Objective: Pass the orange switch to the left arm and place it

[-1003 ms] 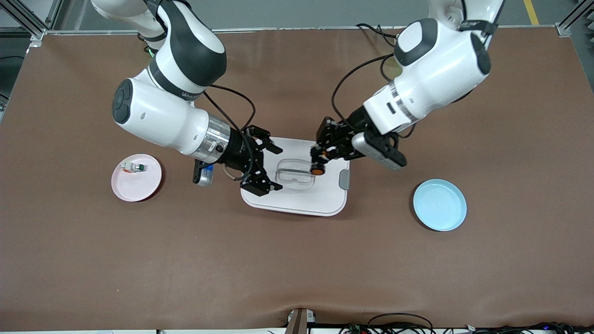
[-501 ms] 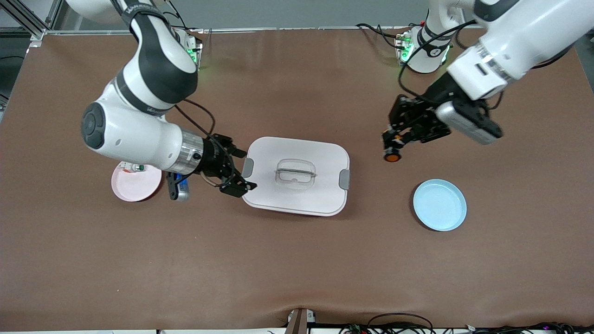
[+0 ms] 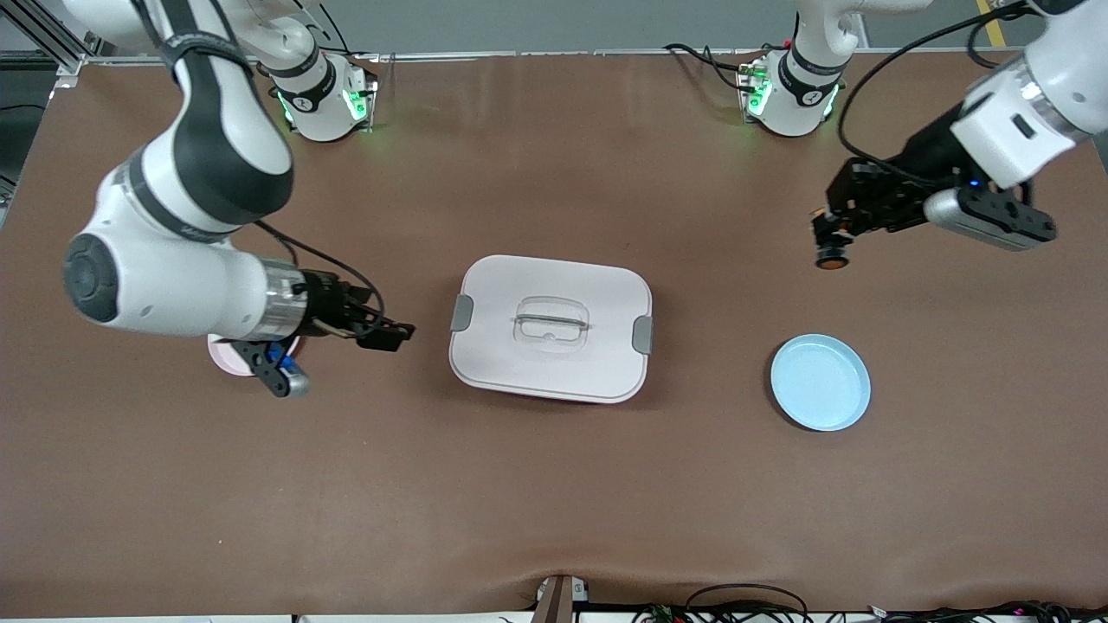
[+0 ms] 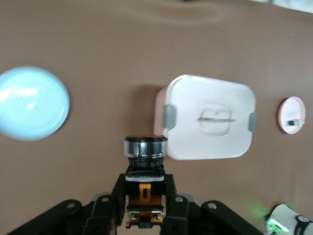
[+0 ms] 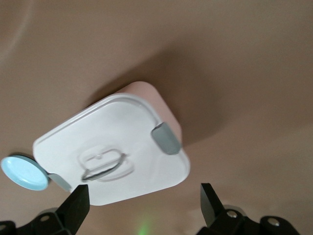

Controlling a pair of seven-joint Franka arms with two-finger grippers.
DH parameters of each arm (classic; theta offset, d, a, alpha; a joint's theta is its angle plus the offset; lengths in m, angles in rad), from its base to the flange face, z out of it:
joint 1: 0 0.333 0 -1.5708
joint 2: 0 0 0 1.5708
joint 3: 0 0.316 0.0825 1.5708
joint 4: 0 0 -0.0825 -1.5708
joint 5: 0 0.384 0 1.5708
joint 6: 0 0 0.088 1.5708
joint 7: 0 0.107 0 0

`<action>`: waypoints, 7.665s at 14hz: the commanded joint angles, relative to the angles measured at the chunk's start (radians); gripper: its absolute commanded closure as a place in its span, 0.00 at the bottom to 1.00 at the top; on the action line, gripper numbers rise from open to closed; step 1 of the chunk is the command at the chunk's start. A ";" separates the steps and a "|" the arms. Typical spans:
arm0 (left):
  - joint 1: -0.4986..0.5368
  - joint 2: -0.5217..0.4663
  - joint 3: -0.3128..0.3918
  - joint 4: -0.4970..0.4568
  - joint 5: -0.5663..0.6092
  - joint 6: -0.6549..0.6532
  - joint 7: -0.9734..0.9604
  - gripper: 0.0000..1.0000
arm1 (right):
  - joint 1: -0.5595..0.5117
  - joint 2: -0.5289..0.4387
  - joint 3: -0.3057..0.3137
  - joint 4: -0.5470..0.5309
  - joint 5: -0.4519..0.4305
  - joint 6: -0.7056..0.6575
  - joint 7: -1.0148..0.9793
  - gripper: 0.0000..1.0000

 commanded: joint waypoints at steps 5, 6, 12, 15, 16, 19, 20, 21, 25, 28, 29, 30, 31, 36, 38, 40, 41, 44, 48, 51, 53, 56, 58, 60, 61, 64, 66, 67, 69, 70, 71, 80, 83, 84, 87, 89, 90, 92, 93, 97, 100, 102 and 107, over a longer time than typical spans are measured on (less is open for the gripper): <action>0.099 0.070 -0.006 0.005 0.174 -0.041 -0.613 1.00 | -0.106 -0.020 0.017 0.011 -0.147 -0.152 -0.324 0.00; 0.106 0.082 -0.006 0.001 0.190 -0.033 -0.674 1.00 | -0.114 -0.026 0.017 0.009 -0.179 -0.163 -0.375 0.00; 0.100 0.091 -0.015 -0.172 0.367 0.206 -1.102 1.00 | -0.214 -0.034 0.016 0.011 -0.290 -0.296 -0.662 0.00; 0.105 0.125 -0.015 -0.260 0.396 0.336 -1.149 1.00 | -0.229 -0.036 0.016 0.011 -0.359 -0.325 -0.731 0.00; 0.106 0.143 -0.015 -0.272 0.396 0.367 -1.161 1.00 | -0.231 -0.036 0.016 0.011 -0.379 -0.331 -0.737 0.00; 0.103 0.228 -0.015 -0.272 0.442 0.433 -1.254 1.00 | -0.231 -0.045 0.017 0.011 -0.467 -0.350 -0.742 0.00; 0.097 0.266 -0.015 -0.272 0.473 0.463 -1.306 1.00 | -0.231 -0.045 0.017 0.011 -0.490 -0.351 -0.743 0.00; 0.097 0.293 -0.017 -0.272 0.496 0.500 -1.351 1.00 | -0.231 -0.045 0.017 0.011 -0.503 -0.353 -0.743 0.00; 0.096 0.375 -0.017 -0.271 0.501 0.577 -1.374 1.00 | -0.235 -0.037 0.017 0.008 -0.527 -0.376 -0.743 0.00; 0.080 0.432 -0.014 -0.269 0.501 0.629 -1.380 1.00 | -0.235 -0.034 0.019 0.008 -0.549 -0.376 -0.743 0.00; 0.079 0.444 -0.015 -0.271 0.519 0.640 -1.399 1.00 | -0.238 -0.032 0.019 0.006 -0.544 -0.376 -0.743 0.00; 0.076 0.458 -0.015 -0.269 0.554 0.642 -1.429 1.00 | -0.243 -0.032 0.019 0.005 -0.546 -0.376 -0.745 0.00; 0.074 0.475 -0.017 -0.268 0.591 0.648 -1.457 1.00 | -0.249 -0.031 0.019 0.005 -0.546 -0.374 -0.745 0.00; 0.064 0.538 -0.015 -0.263 0.616 0.672 -1.517 1.00 | -0.321 -0.017 0.019 0.003 -0.537 -0.374 -0.910 0.00; 0.062 0.553 -0.017 -0.262 0.617 0.692 -1.517 1.00 | -0.344 -0.009 0.019 0.003 -0.535 -0.374 -0.918 0.00; 0.060 0.568 -0.015 -0.262 0.617 0.711 -1.523 1.00 | -0.338 -0.009 0.019 0.003 -0.540 -0.373 -0.911 0.00; 0.060 0.576 -0.015 -0.262 0.617 0.717 -1.523 1.00 | -0.332 -0.008 0.019 0.003 -0.549 -0.374 -0.912 0.00; 0.062 0.594 -0.015 -0.262 0.651 0.734 -1.525 1.00 | -0.340 -0.009 0.019 0.006 -0.540 -0.377 -0.914 0.00; 0.062 0.602 -0.015 -0.262 0.652 0.737 -1.525 1.00 | -0.335 -0.009 0.019 0.006 -0.549 -0.385 -0.915 0.00; 0.064 0.602 -0.017 -0.262 0.660 0.737 -1.523 1.00 | -0.337 -0.009 0.019 0.006 -0.549 -0.385 -0.917 0.00; 0.064 0.602 -0.017 -0.260 0.662 0.737 -1.511 0.91 | -0.341 -0.014 0.019 0.006 -0.543 -0.381 -0.909 0.00; 0.064 0.602 -0.015 -0.256 0.665 0.737 -1.502 0.00 | -0.337 -0.022 0.022 0.009 -0.540 -0.384 -0.908 0.00; 0.064 0.599 -0.017 -0.243 0.671 0.732 -1.503 0.00 | -0.344 -0.020 0.023 0.009 -0.534 -0.376 -0.906 0.00; 0.065 0.591 -0.019 -0.227 0.669 0.717 -1.503 0.00 | -0.378 -0.020 0.019 0.009 -0.483 -0.380 -0.904 0.00; 0.068 0.584 -0.019 -0.222 0.669 0.705 -1.503 0.00 | -0.402 -0.023 0.019 0.009 -0.448 -0.379 -0.906 0.00; 0.071 0.573 -0.029 -0.164 0.669 0.600 -1.498 0.00 | -0.412 -0.032 0.019 0.011 -0.426 -0.384 -0.904 0.00; 0.073 0.544 -0.035 -0.164 0.652 0.594 -1.424 0.00 | -0.409 -0.054 0.019 0.011 -0.432 -0.384 -0.904 0.00; 0.071 0.529 -0.035 -0.165 0.648 0.570 -1.360 0.00 | -0.410 -0.060 0.019 0.011 -0.428 -0.384 -0.904 0.00; 0.070 0.513 -0.035 -0.165 0.639 0.537 -1.205 0.00 | -0.413 -0.101 0.019 0.008 -0.420 -0.367 -0.904 0.00; 0.071 0.506 -0.035 -0.165 0.620 0.531 -1.120 0.00 | -0.412 -0.114 0.019 0.008 -0.422 -0.365 -0.904 0.00; 0.071 0.499 -0.035 -0.167 0.605 0.524 -1.022 0.00 | -0.407 -0.134 0.020 0.005 -0.429 -0.367 -0.904 0.00; 0.073 0.473 -0.045 -0.173 0.545 0.487 -0.194 0.00 | -0.386 -0.243 0.026 0.003 -0.442 -0.370 -0.904 0.00; 0.073 0.470 -0.045 -0.165 0.498 0.488 -0.057 0.00 | -0.364 -0.272 0.026 0.000 -0.446 -0.384 -0.903 0.00; 0.076 0.470 -0.045 -0.165 0.491 0.487 -0.049 0.00 | -0.366 -0.273 0.025 -0.006 -0.443 -0.381 -0.900 0.00; 0.080 0.446 -0.043 -0.167 0.491 0.487 -0.049 0.00 | -0.361 -0.342 0.025 -0.112 -0.442 -0.318 -0.892 0.00; 0.091 0.417 -0.043 -0.171 0.491 0.487 -0.049 0.00 | -0.346 -0.364 0.028 -0.144 -0.442 -0.293 -0.859 0.00; 0.096 0.400 -0.043 -0.171 0.491 0.487 -0.047 0.00 | -0.331 -0.364 0.026 -0.144 -0.442 -0.292 -0.843 0.00; 0.109 0.354 -0.043 -0.176 0.491 0.475 -0.046 0.00 | -0.323 -0.370 0.028 -0.147 -0.442 -0.288 -0.834 0.00; 0.119 0.337 -0.045 -0.176 0.491 0.462 -0.043 0.00 | -0.323 -0.371 0.028 -0.150 -0.442 -0.285 -0.834 0.00; 0.149 0.254 -0.045 -0.176 0.490 0.358 0.113 0.00 | -0.320 -0.431 0.028 -0.215 -0.442 -0.217 -0.834 0.00; 0.149 0.173 -0.045 -0.203 0.452 0.326 0.114 0.00 | -0.318 -0.467 0.028 -0.255 -0.440 -0.163 -0.835 0.00; 0.146 0.112 -0.045 -0.246 0.447 0.326 0.095 0.00 | -0.318 -0.468 0.028 -0.255 -0.440 -0.158 -0.837 0.00; 0.146 -0.062 -0.045 -0.355 0.425 0.321 0.085 0.00 | -0.317 -0.503 0.028 -0.287 -0.439 -0.134 -0.842 0.00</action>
